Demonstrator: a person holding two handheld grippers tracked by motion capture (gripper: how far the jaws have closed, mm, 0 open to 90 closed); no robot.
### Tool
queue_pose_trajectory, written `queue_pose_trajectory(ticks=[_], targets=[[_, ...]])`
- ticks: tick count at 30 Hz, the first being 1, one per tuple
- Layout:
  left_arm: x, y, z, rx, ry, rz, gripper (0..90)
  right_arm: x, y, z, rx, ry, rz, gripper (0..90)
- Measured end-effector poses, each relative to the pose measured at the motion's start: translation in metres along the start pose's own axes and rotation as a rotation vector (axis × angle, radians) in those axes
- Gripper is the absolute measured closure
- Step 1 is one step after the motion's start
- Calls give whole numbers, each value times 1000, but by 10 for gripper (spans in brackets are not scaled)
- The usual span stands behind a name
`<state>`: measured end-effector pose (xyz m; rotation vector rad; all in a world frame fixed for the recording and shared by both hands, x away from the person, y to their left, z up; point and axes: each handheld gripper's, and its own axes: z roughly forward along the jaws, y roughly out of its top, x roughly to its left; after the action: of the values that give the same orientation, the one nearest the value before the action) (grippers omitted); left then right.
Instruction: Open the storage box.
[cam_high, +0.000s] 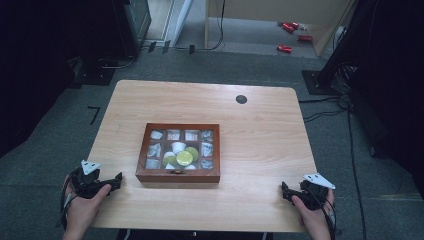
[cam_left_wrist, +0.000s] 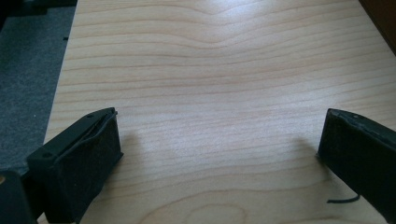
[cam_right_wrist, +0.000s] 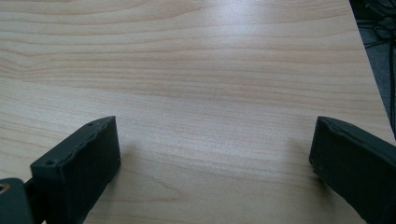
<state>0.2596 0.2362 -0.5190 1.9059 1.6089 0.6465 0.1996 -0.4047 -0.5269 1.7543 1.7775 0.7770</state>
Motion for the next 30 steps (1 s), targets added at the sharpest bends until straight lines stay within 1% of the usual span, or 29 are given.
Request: queue_pose_trajectory(ticks=[1,4,5,6,8,9,10,11,12,13,14,15,16,17,18,19,20,22,24,25,26,27,28,29,30], targets=[[0,0,0,-1,0,2,0,0,0,0,0,0,0,18],[1,0,-1,9,-18,21,0,0,0,0,-2,-1,-2,20],[2,0,-2,12,-20,23,0,0,0,0,1,1,-7,34],[2,0,-2,15,-23,26,0,0,1,-1,6,-1,-6,59],[2,-1,-4,20,-35,33,2,2,1,-4,0,-14,7,143],[2,-1,-4,21,-42,35,2,3,0,-5,-5,-21,9,156],[2,-1,-5,22,-50,35,2,7,1,-6,-4,-16,2,157],[1,-1,-6,22,-55,32,2,7,1,-6,-4,-16,2,157],[-1,0,-8,13,-64,29,2,11,3,-7,-3,-10,-6,157],[-1,0,-8,13,-64,29,2,11,3,-7,-3,-10,-6,157],[-2,0,-9,9,-68,30,2,15,6,-9,-5,-16,-19,158],[-4,1,-11,7,-70,33,2,15,6,-9,-5,-16,-19,158],[-6,2,-12,4,-73,35,2,18,7,-11,-7,-19,-22,160],[-8,3,-14,-6,-78,36,2,24,11,-14,-21,-14,-21,164],[-12,5,-18,-18,-89,46,2,27,14,-15,-29,-4,-19,164],[-12,5,-18,-18,-89,46,2,27,14,-15,-29,-4,-19,164],[-14,6,-20,-22,-95,56,2,29,16,-17,-37,7,-15,164],[-17,7,-22,-28,-109,63,2,39,24,-24,-58,32,-21,171],[-20,8,-24,-27,-120,70,2,41,25,-26,-62,36,-26,174],[-22,8,-25,-30,-126,72,3,44,28,-29,-77,38,-35,182],[-25,10,-26,-31,-142,81,2,49,34,-34,-102,56,-21,190],[-25,10,-26,-31,-142,81,2,49,34,-34,-102,56,-21,190],[-28,10,-27,-34,-149,83,2,52,37,-36,-116,66,-21,191],[-30,11,-27,-37,-158,87,2,59,42,-38,-133,71,-30,192],[-32,12,-28,-40,-165,92,2,59,42,-38,-133,71,-30,192]])
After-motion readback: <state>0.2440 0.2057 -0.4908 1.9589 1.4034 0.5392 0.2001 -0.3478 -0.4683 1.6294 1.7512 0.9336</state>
